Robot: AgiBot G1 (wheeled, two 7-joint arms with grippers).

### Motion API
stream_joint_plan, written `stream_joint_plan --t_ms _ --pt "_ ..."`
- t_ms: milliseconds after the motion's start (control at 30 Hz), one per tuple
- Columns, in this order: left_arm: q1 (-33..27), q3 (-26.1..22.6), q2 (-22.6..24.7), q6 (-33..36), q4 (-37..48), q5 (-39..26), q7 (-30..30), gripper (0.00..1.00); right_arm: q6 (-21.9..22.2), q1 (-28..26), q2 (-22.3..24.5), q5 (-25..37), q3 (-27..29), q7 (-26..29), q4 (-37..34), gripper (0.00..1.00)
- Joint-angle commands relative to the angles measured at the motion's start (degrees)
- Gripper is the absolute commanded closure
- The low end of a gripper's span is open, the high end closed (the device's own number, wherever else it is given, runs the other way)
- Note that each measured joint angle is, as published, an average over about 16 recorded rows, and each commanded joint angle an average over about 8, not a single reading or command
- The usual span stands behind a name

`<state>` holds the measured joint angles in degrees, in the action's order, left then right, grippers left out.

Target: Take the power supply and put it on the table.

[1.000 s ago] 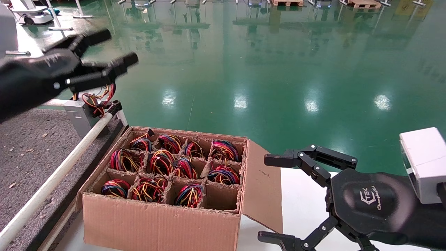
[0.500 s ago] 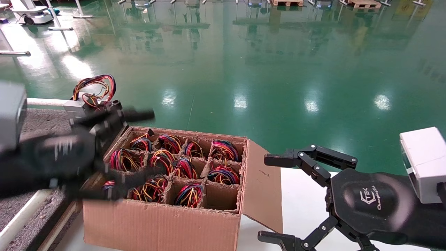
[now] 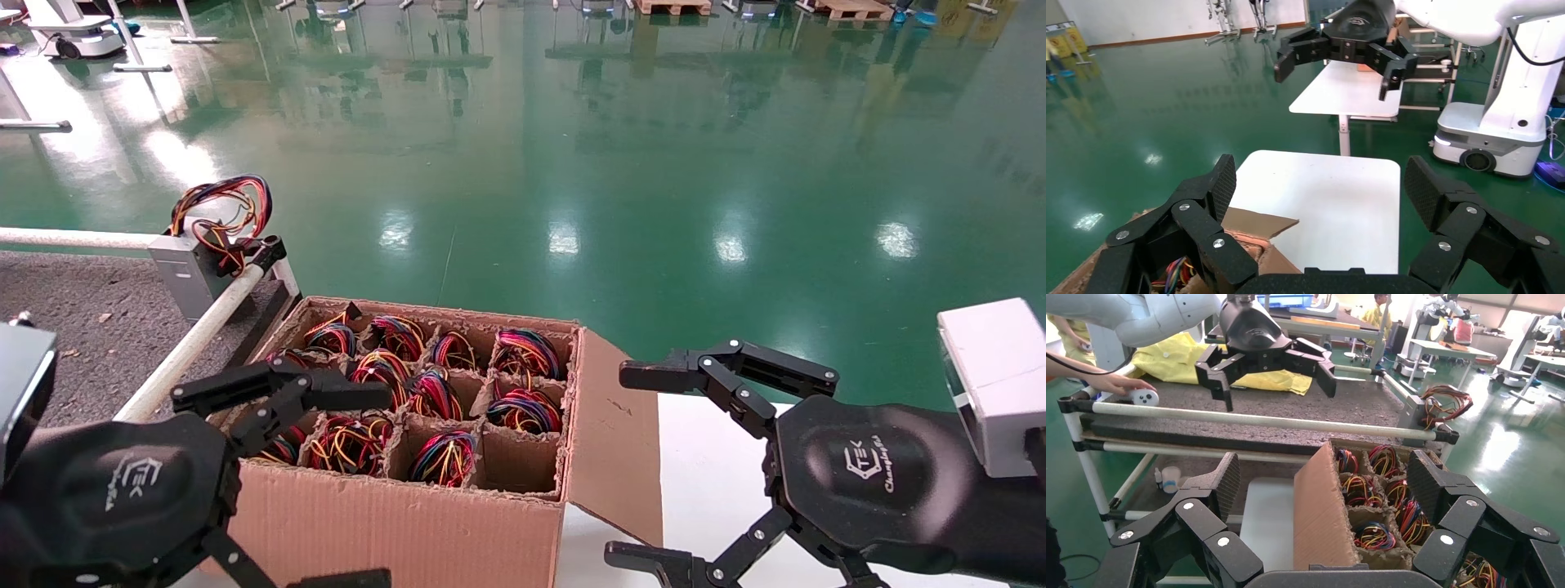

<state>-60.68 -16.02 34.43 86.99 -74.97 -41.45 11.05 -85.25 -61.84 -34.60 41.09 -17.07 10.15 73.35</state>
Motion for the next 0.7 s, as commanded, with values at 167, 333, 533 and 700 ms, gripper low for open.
stream_joint_plan --t_ms 167,333,533,700 --pt "-0.41 0.00 0.28 -0.63 0.69 -0.10 -0.16 0.00 0.00 0.00 0.00 0.00 0.00 0.00 0.00 0.00" --pt "-0.63 0.00 0.44 -0.95 1.04 -0.23 -0.25 0.00 0.00 0.00 0.00 0.00 0.00 0.00 0.00 0.00" --pt "-0.80 0.00 0.55 -1.20 1.31 -0.33 -0.31 0.00 0.00 0.00 0.00 0.00 0.00 0.01 0.00 0.00" --pt "-0.89 0.00 0.60 -1.34 1.44 -0.38 -0.34 0.00 0.00 0.00 0.00 0.00 0.00 0.01 0.00 0.00"
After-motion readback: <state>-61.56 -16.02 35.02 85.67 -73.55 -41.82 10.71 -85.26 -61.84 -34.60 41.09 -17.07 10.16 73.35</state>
